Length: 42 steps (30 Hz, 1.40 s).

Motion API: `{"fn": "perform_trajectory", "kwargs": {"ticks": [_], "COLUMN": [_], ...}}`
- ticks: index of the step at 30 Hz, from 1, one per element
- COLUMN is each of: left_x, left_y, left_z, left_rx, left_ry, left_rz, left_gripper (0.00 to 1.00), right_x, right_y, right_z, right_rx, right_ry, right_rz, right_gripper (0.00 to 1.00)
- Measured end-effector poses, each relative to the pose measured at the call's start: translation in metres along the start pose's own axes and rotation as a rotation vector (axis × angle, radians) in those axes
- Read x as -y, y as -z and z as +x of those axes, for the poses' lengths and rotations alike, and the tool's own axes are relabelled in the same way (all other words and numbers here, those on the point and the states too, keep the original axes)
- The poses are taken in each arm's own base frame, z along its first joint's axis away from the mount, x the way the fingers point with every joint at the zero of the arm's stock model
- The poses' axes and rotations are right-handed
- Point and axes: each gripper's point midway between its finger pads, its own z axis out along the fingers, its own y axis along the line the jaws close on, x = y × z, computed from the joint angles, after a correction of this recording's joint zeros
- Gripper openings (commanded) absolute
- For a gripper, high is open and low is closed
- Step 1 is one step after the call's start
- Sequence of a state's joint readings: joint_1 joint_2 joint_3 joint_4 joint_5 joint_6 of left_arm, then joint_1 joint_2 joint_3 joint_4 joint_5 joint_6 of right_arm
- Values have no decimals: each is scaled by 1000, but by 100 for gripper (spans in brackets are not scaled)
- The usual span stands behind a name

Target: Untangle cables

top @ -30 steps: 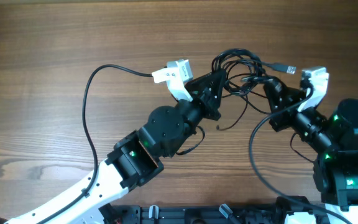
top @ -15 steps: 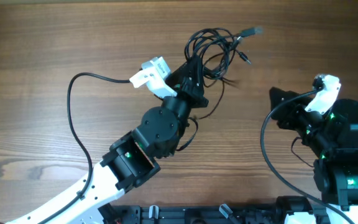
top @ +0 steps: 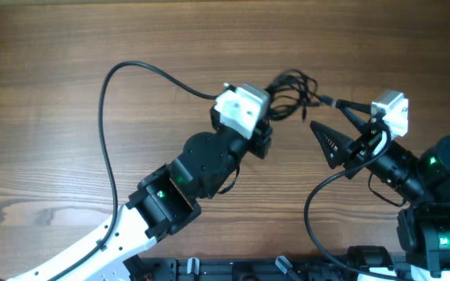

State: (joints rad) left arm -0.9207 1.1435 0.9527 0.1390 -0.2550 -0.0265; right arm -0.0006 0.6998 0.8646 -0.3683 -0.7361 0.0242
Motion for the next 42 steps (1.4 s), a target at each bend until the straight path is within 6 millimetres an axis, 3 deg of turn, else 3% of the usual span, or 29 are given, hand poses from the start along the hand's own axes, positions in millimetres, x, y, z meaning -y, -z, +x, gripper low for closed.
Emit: {"fn": "perform_trajectory", "kwargs": {"ticks": [2, 3, 5, 6, 7, 9, 10, 12, 14, 15, 21, 22, 24, 29, 34, 38, 42], "left_x": [22, 31, 43, 51, 53, 61, 65, 72, 75, 74, 72, 72, 67, 29, -6, -8, 13], "left_y": [1, 3, 6, 8, 9, 11, 13, 16, 17, 17, 17, 16, 14, 4, 2, 2, 2], "left_z": [2, 3, 4, 4, 4, 5, 6, 6, 6, 6, 0, -2, -5, -16, -17, -11, -9], "left_rx": [-8, -7, -4, 1, 4, 8, 11, 18, 20, 21, 47, 57, 66, 70, 70, 50, 8], "left_ry": [-86, -120, -164, -185, -196, -215, -230, -250, -257, -258, -264, -267, -271, -141, 206, 414, 592], "left_rz": [126, 180, 258, 303, 322, 370, 398, 446, 461, 460, 457, 449, 402, 167, -26, -34, 84], "left_gripper": [4, 4, 4, 4, 4, 4, 4, 4, 4, 4, 4, 25, 100, 100, 100, 100, 100], "right_x": [-10, -15, -21, -21, -20, -22, -23, -27, -28, -28, -25, -24, -22, 0, 14, 15, 13], "right_y": [0, 1, 1, 2, 2, 2, 2, 3, 4, 4, 4, 4, 3, 1, 2, 4, 5], "right_z": [-5, -7, -7, -7, -7, -7, -7, -6, -6, -6, -1, 0, 2, 2, -14, -30, -42], "right_rx": [19, 26, 27, 29, 30, 30, 29, 28, 30, 29, 10, 8, -2, -5, 56, 121, 166], "right_ry": [26, 39, 64, 77, 88, 89, 91, 106, 111, 116, 122, 122, 112, 20, -69, -119, -140], "right_rz": [-59, -88, -121, -122, -121, -129, -137, -159, -161, -156, -137, -134, -123, 3, 83, 88, 78], "right_gripper": [72, 67, 38, 31, 32, 55, 62, 66, 34, 6, 4, 4, 4, 4, 4, 4, 4]}}
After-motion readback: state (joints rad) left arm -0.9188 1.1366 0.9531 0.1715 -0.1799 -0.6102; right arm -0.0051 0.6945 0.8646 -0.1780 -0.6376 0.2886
